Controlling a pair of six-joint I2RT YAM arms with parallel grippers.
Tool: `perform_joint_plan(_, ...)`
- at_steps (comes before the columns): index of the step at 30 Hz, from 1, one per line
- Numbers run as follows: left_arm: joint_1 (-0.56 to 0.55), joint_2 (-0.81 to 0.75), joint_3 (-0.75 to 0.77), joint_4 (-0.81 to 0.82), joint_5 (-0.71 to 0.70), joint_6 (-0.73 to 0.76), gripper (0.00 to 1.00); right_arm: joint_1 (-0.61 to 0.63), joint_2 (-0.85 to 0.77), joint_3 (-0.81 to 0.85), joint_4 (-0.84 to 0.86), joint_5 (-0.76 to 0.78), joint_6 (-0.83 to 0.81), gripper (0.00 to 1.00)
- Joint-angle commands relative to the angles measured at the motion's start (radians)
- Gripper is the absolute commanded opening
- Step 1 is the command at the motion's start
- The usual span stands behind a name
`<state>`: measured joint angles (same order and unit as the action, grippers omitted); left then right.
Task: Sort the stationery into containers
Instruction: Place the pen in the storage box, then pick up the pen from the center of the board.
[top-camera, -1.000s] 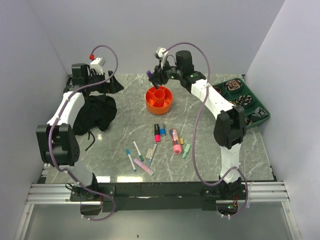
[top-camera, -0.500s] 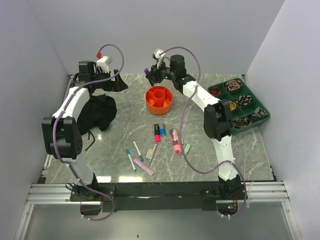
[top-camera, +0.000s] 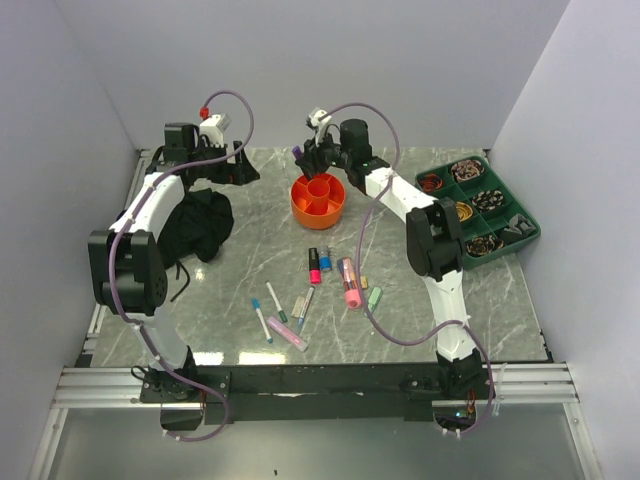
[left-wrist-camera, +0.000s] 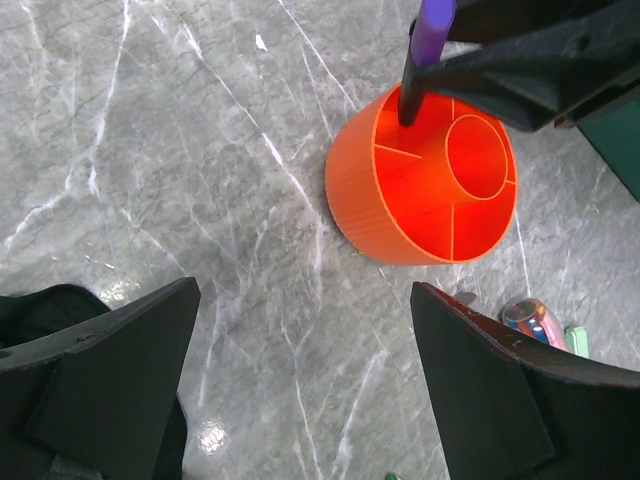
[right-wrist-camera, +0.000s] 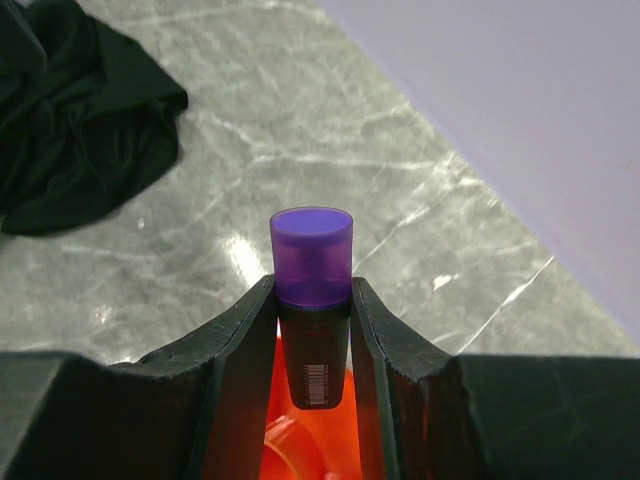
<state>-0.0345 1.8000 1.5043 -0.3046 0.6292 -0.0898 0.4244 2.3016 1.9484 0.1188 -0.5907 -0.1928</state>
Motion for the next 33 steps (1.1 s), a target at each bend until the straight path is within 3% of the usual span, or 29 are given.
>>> perform_joint_plan(1,-0.005,0.007,0.040,0.010,-0.014,0.021,0.95,-0.009,-0.036,-0.040,0.044,0.005,-0.014,0.00)
perform_joint_plan(4,-0.005,-0.001,0.033,0.012,-0.014,0.022,0.95,-0.009,-0.045,-0.066,0.050,0.015,-0.014,0.00)
perform_joint_plan(5,-0.007,-0.004,0.030,0.010,-0.016,0.024,0.95,-0.009,-0.048,-0.072,0.050,0.019,-0.013,0.10)
perform_joint_plan(8,-0.010,-0.013,0.020,0.009,-0.020,0.028,0.95,-0.012,-0.064,-0.092,0.050,0.022,-0.010,0.25)
perform_joint_plan(17,-0.013,-0.070,-0.027,0.016,-0.022,0.032,0.95,-0.010,-0.143,-0.167,0.042,0.032,-0.013,0.52)
perform_joint_plan(22,-0.013,-0.125,-0.052,0.033,-0.017,0.022,0.96,-0.007,-0.231,-0.200,0.015,0.029,-0.008,0.58)
perform_joint_plan(28,-0.012,-0.247,-0.127,0.059,-0.048,0.010,0.98,0.004,-0.384,-0.259,-0.063,0.017,-0.020,0.58)
perform_joint_plan(31,-0.010,-0.333,-0.162,0.064,-0.106,-0.010,0.99,0.039,-0.479,-0.307,-0.239,-0.101,-0.202,0.58)
perform_joint_plan(33,-0.001,-0.402,-0.208,0.064,-0.141,-0.022,1.00,0.100,-0.510,-0.290,-0.537,-0.138,-0.467,0.59)
